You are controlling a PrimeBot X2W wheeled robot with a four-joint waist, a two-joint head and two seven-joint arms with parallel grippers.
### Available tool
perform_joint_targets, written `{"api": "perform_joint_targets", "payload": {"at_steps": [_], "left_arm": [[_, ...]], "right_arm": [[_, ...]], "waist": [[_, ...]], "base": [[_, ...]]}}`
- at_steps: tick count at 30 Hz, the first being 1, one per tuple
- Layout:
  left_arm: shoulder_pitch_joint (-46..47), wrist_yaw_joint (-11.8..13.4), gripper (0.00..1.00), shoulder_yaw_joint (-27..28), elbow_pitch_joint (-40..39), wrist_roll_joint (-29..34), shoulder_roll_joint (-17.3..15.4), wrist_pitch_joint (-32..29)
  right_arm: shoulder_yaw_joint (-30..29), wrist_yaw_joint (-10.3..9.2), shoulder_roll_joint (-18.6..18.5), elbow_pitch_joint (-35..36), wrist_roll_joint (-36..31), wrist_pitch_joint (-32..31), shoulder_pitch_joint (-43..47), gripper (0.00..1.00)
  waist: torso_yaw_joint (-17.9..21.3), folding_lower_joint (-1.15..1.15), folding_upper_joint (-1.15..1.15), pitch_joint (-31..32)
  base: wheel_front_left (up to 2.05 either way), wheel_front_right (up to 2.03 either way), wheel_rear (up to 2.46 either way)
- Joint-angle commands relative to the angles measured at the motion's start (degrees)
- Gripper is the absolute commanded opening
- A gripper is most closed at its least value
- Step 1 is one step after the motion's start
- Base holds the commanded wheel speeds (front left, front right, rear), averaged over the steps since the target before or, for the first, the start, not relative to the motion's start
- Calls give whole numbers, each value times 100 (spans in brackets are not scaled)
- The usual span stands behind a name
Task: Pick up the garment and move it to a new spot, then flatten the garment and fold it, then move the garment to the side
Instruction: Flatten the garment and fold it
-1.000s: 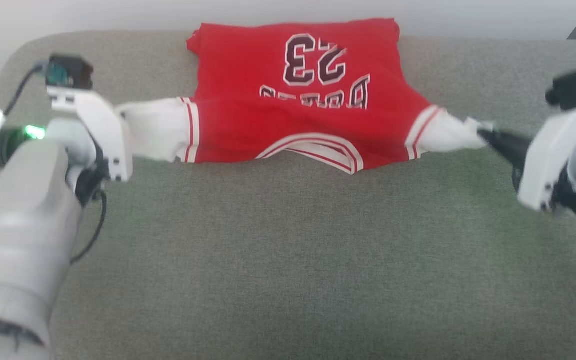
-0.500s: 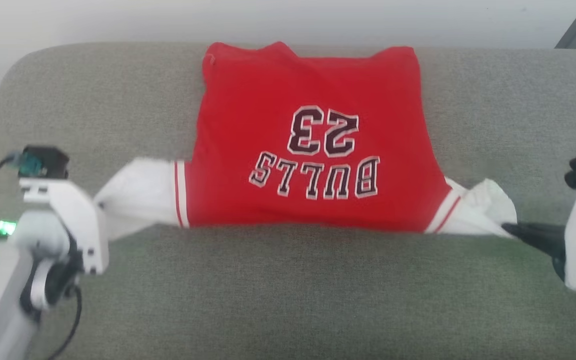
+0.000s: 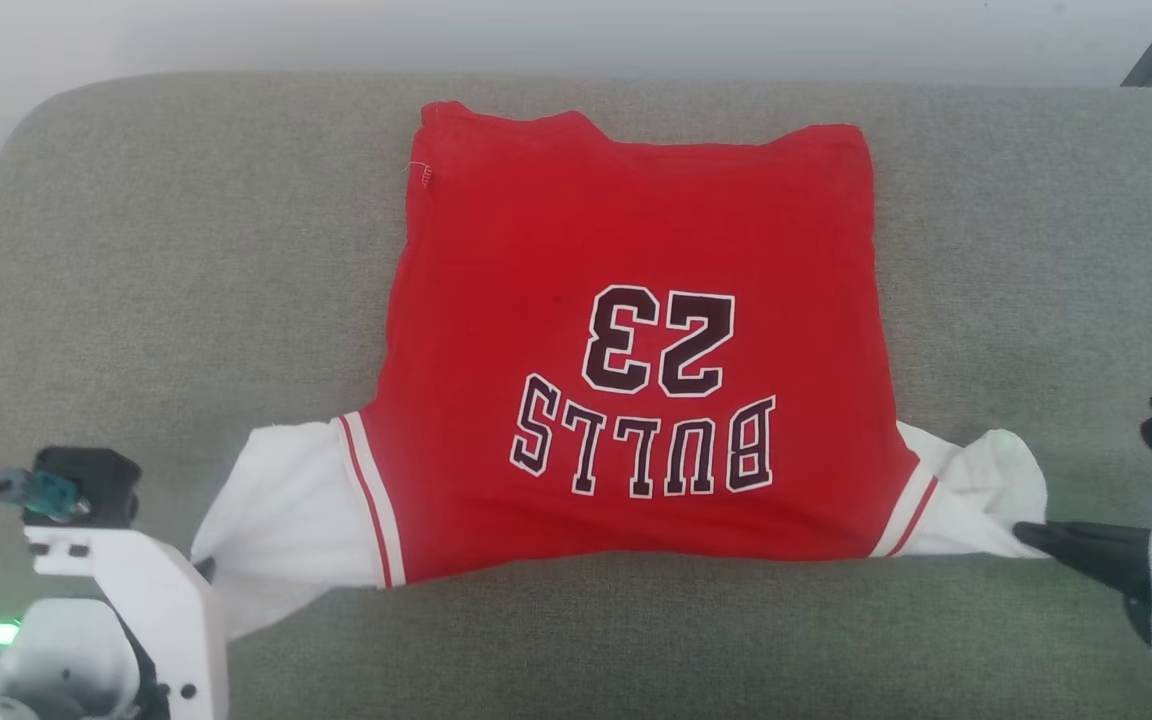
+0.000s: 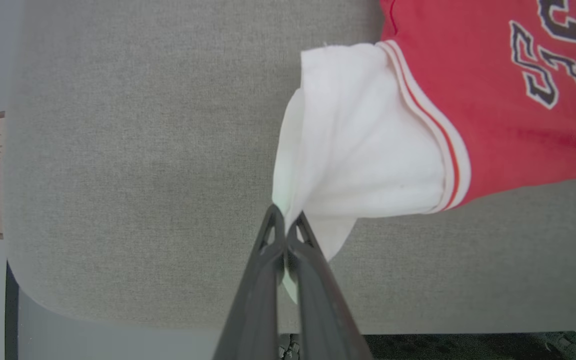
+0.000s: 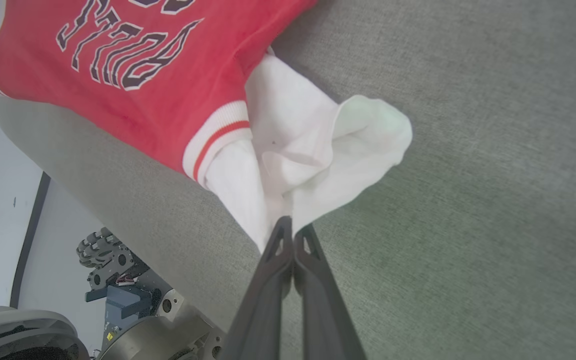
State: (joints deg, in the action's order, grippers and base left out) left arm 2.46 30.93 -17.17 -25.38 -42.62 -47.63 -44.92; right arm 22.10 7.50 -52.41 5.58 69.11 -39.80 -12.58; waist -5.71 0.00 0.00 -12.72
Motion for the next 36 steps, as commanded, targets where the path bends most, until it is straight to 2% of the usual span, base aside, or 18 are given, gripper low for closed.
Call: {"api": "perform_joint_targets", "payload": {"at_steps": [1, 7, 13, 14, 15, 16, 23, 29, 32, 36], "left_arm": [[-68, -45, 0, -39, 58, 38, 32, 46], [6, -363, 0, -310, 666, 67, 400, 468], [271, -714, 0, -521, 1311, 98, 840, 996], [309, -760, 0, -541, 1374, 91, 922, 1072], [343, -802, 0, -551, 1423, 67, 997, 1145], [382, -823, 0, -559, 1466, 81, 1034, 1216], [486, -887, 0, -590, 1576, 107, 1289, 1535], [629, -952, 0, -670, 1667, 157, 1496, 1737], [737, -993, 0, -746, 1703, 184, 1599, 1789], [936, -1066, 0, -867, 1762, 246, 1755, 1843]], "right_arm": [[-35, -2, 96, -7, -122, -10, 56, 0], [-27, -1, 831, -456, -891, -54, 102, 0], [-22, -1, 1402, -1019, -1426, -35, -9, 0], [-65, -2, 1433, -1085, -1546, 1, -45, 35], [-100, -6, 1484, -1110, -1610, 1, -64, 92], [-135, -6, 1532, -1083, -1629, 10, -79, 100], [-813, -4, 1648, -702, -1703, 88, -234, 100], [-1496, -3, 1793, -318, -2107, 170, -638, 100], [-1692, -3, 1931, -399, -2383, 256, -1048, 100], [-1764, -2, 2039, -875, -2749, 372, -1751, 100]], "waist": [[-9, 0, 0, -7], [-53, 0, 0, -22], [-145, 0, 0, -99], [-166, 0, 0, -116], [-187, 0, 0, -136], [-206, 0, 0, -161], [-323, 0, 0, -340], [-487, 0, 0, -566], [-592, 0, 0, -691], [-779, 0, 0, -856]], "base": [[0, 0, 0], [0, 0, 0], [0, 0, 0], [0, 0, 0], [0, 0, 0], [0, 0, 0], [0, 0, 0], [0, 0, 0], [0, 0, 0], [0, 0, 0]]}}
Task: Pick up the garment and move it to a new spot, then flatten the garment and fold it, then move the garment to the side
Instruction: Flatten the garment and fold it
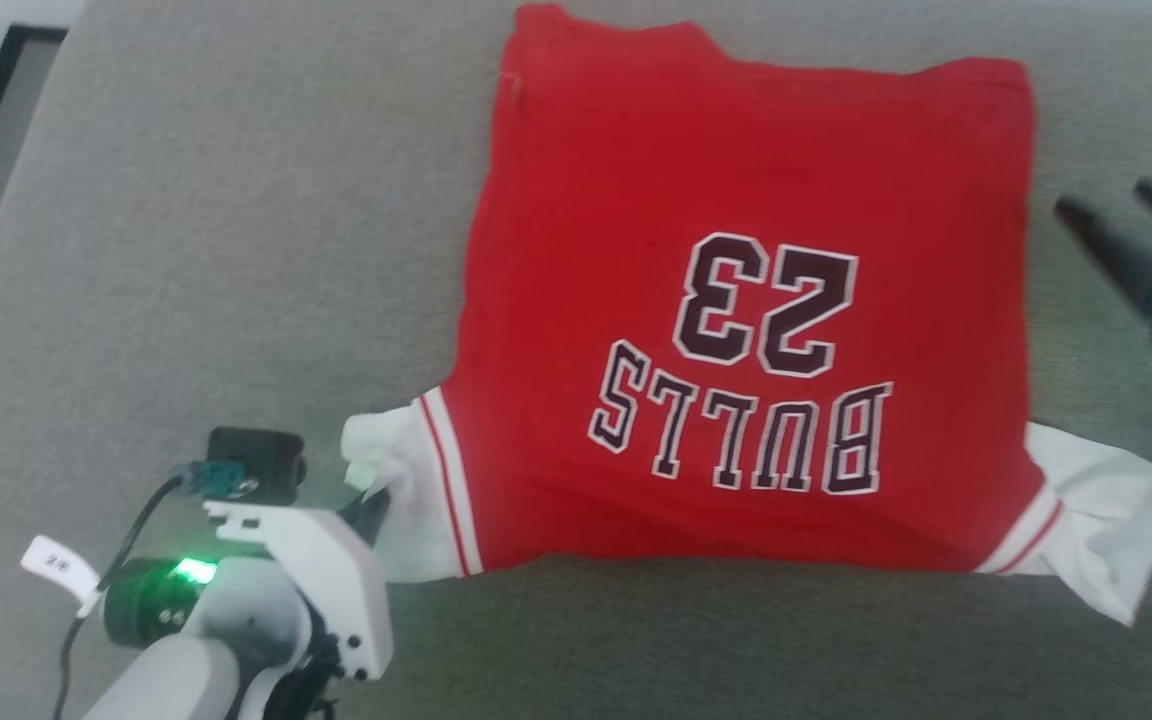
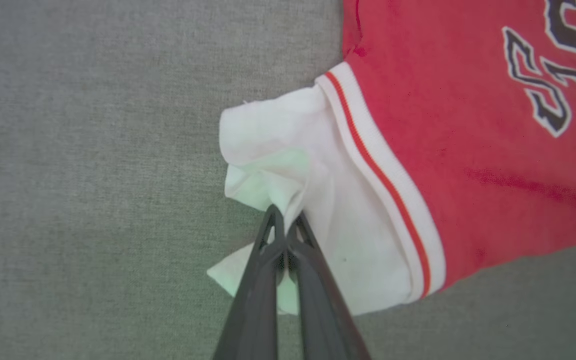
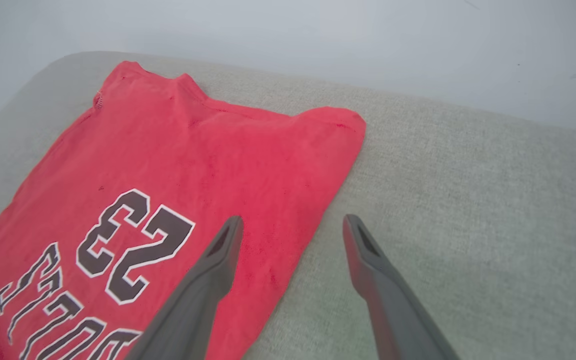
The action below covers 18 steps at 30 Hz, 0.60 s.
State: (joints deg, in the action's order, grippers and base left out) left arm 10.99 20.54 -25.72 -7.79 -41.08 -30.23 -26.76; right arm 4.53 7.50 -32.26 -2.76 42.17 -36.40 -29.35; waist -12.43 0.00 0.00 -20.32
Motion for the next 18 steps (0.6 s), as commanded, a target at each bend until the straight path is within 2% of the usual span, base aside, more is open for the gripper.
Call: {"api": "perform_joint_targets", "payload": {"at_steps": [1, 9, 14, 18], "left_arm": [[141, -48, 0, -50, 27, 96, 60, 35], [580, -283, 0, -338, 308, 123, 442, 140], [757, -413, 0, -457, 504, 117, 647, 243], [839, -493, 0, -524, 643, 78, 781, 319]], "right_arm": [[11, -2, 13, -199, -128, 50, -276, 100], [186, -2, -130, -1913, -607, -38, -1719, 100], [389, -2, -256, -2980, -893, -305, -2430, 100], [482, -2, -212, -3756, -979, -612, -2879, 100]], "waist": [[-170, 0, 0, -145], [-726, 0, 0, -469], [-1031, 0, 0, -641], [-1208, 0, 0, -752]], "base": [[0, 0, 0], [0, 0, 0], [0, 0, 0], [0, 0, 0]]}}
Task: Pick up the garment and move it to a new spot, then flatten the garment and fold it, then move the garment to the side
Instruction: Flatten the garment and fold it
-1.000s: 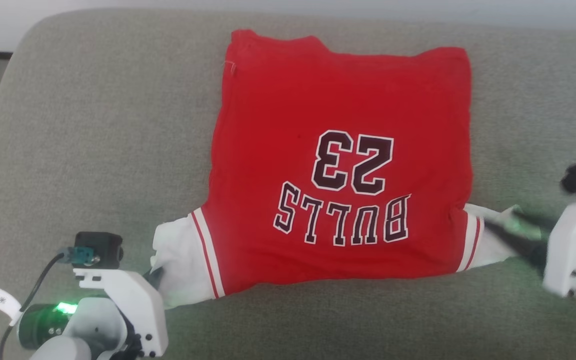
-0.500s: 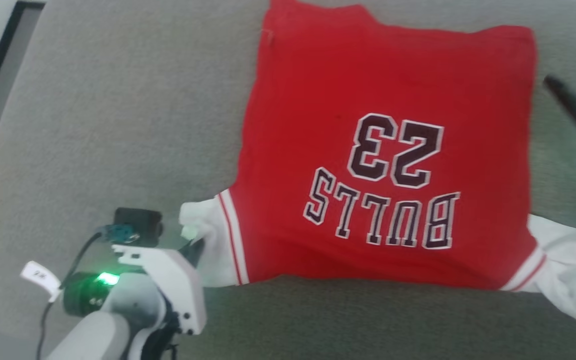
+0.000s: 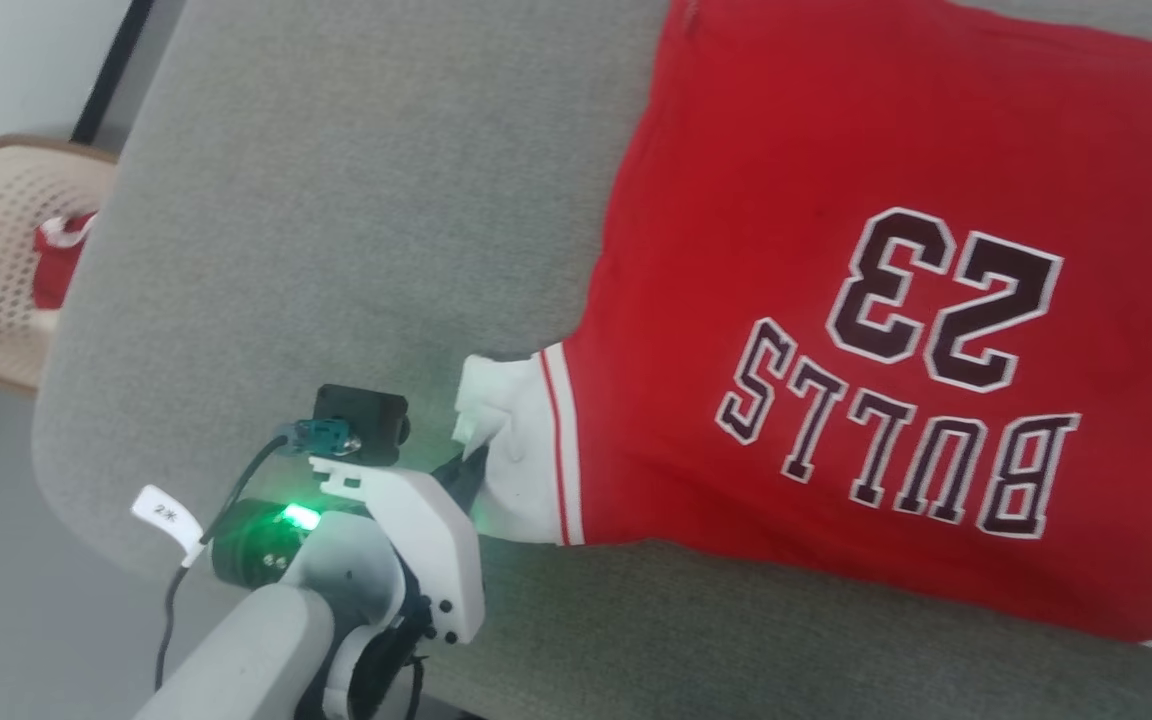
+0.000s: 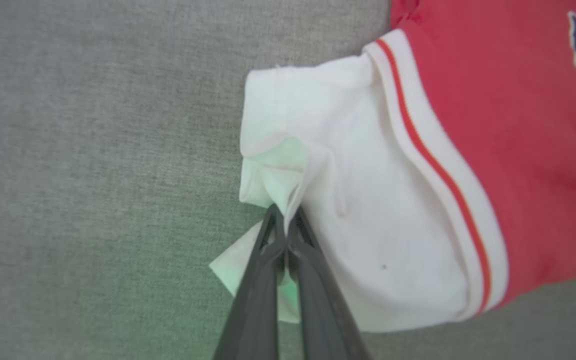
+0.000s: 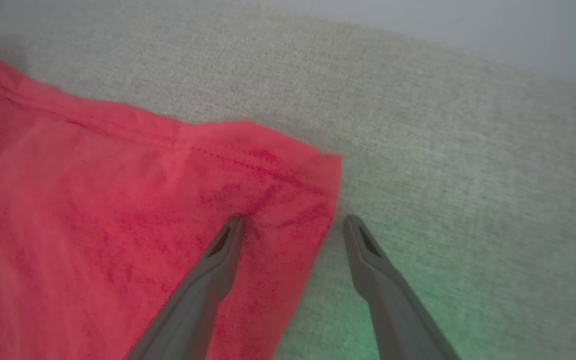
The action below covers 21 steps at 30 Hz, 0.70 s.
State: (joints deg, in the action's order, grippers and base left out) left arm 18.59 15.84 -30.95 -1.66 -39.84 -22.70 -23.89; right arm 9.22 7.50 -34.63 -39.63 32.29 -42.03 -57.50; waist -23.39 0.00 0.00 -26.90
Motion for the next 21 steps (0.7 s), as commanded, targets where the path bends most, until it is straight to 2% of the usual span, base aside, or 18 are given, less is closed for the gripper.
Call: {"api": "perform_joint_targets", "payload": {"at_steps": [1, 7, 8, 9, 17, 21], "left_arm": [[88, -49, 0, -19, 65, -63, 68, 53], [131, -114, 0, -74, 264, -105, 177, 135], [133, -115, 0, -70, 292, -120, 193, 151], [132, -118, 0, -66, 311, -128, 203, 163], [64, -30, 0, 60, 359, -137, 81, 186], [27, 93, 0, 228, 252, -88, -161, 164]], "right_arm": [[1, -2, 47, -275, 42, -140, -171, 100], [369, 2, 403, -1153, 187, -904, -157, 100], [489, 10, 424, -1185, 150, -966, -108, 33], [596, 13, 394, -1187, 112, -998, -70, 0], [926, -1, 186, -888, 424, -837, -8, 0], [1281, -1, 22, -176, 909, -883, 56, 0]], "waist": [[-154, 0, 0, -116], [-262, 0, 0, -142], [-258, 0, 0, -134], [-251, 0, 0, -121], [19, 0, 0, 115], [420, 0, 0, 346]], "base": [[0, 0, 0], [0, 0, 0], [0, 0, 0], [0, 0, 0], [0, 0, 0], [0, 0, 0]]}}
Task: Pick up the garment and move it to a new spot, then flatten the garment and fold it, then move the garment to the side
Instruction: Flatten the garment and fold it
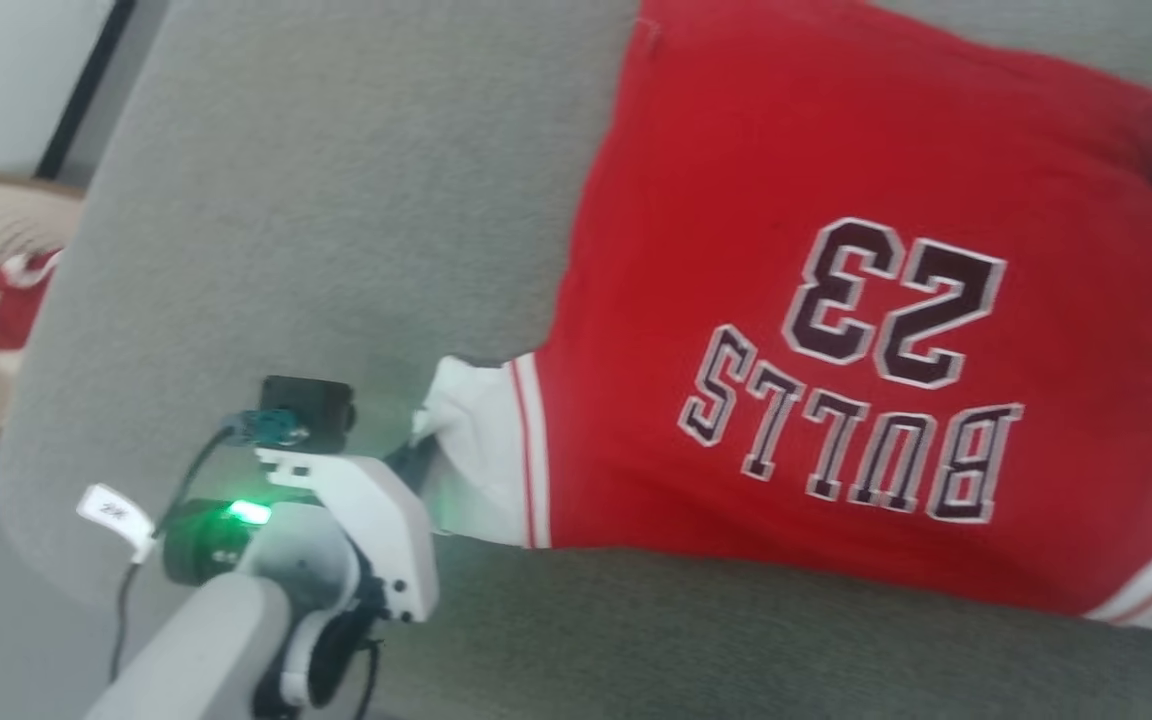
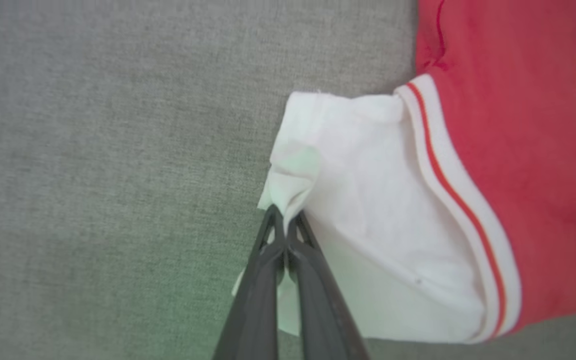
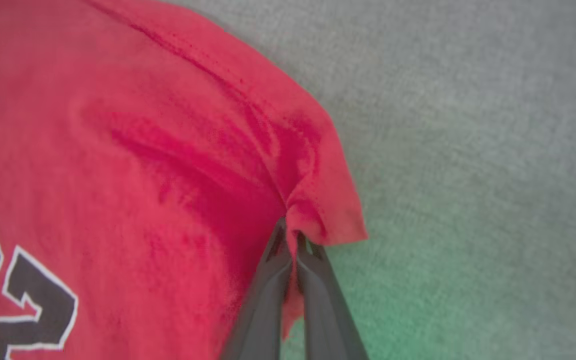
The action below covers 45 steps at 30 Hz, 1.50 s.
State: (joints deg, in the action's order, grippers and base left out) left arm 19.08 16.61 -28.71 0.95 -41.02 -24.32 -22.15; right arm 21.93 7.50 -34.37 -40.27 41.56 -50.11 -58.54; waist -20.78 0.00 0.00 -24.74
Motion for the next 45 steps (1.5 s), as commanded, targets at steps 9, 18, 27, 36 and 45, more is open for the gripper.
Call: {"api": "perform_joint_targets", "payload": {"at_steps": [9, 18, 27, 36, 45], "left_arm": [[-207, 240, 0, 317, -277, 51, -495, -125], [-485, 468, 0, 542, -574, 24, -909, -286], [-433, 456, 0, 523, -676, 21, -983, -357], [-318, 348, 0, 456, -488, 8, -905, -280], [-335, 286, 0, 486, -333, -42, -889, -153]], "right_arm": [[533, -2, -414, 1442, 918, -155, 925, 0], [238, -1, -759, 2846, 1417, -372, 2420, 0], [-681, -1, -342, 3390, 1178, -120, 4295, 0], [-871, -11, 385, 2695, 477, 538, 4524, 22], [-1047, -32, 397, 2774, 207, 899, 4434, 100]], "waist": [[1025, 0, 0, 571], [1699, 0, 0, 854], [1860, 0, 0, 860], [1826, 0, 0, 824], [1816, 0, 0, 886]], "base": [[0, 0, 0], [0, 0, 0], [0, 0, 0], [0, 0, 0], [0, 0, 0]]}}
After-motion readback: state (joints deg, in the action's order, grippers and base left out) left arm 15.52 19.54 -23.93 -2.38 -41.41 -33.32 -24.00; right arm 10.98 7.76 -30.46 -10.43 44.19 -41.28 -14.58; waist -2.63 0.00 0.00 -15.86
